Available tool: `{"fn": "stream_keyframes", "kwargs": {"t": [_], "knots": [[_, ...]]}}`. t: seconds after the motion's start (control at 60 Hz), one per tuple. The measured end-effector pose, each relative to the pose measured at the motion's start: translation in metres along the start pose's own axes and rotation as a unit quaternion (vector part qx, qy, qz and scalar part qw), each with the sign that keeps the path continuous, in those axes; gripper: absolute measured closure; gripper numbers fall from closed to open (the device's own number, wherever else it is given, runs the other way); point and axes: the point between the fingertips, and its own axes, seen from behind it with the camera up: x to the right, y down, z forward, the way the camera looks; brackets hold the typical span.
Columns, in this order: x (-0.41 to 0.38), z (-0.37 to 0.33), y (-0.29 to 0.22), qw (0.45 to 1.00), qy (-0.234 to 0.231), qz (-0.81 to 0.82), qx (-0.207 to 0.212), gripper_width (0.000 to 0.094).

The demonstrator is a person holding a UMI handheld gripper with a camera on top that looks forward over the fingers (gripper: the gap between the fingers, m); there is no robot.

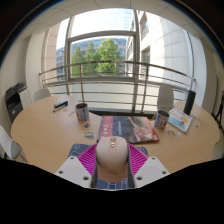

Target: Arrange mouse

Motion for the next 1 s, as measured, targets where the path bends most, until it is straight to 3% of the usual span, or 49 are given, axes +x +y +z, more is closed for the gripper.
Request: {"fn": "stream_keyframes", "kwargs": {"t": [0.117,0.25,0.3,0.383,0.417,0.733,1.0], "knots": [[-0.009,0.028,0.054,0.998,-0.008,-0.009,-0.057,0.0489],[-0.014,0.042,0.095,0.996,-0.005,-0.012,-0.083,0.0412],[-0.013,0.042,0.101,0.996,0.0,-0.011,-0.087,0.0333],[-0.015,0.03,0.09,0.997,0.006,-0.015,-0.075,0.0076],[-0.015,0.021,0.083,0.997,0.009,-0.016,-0.076,0.0106],[-0.032,-0.106,0.032,0.999,0.018,-0.02,-0.018,0.0088],[-0.048,-0.218,0.055,0.999,0.017,-0.041,-0.011,0.0091]]}}
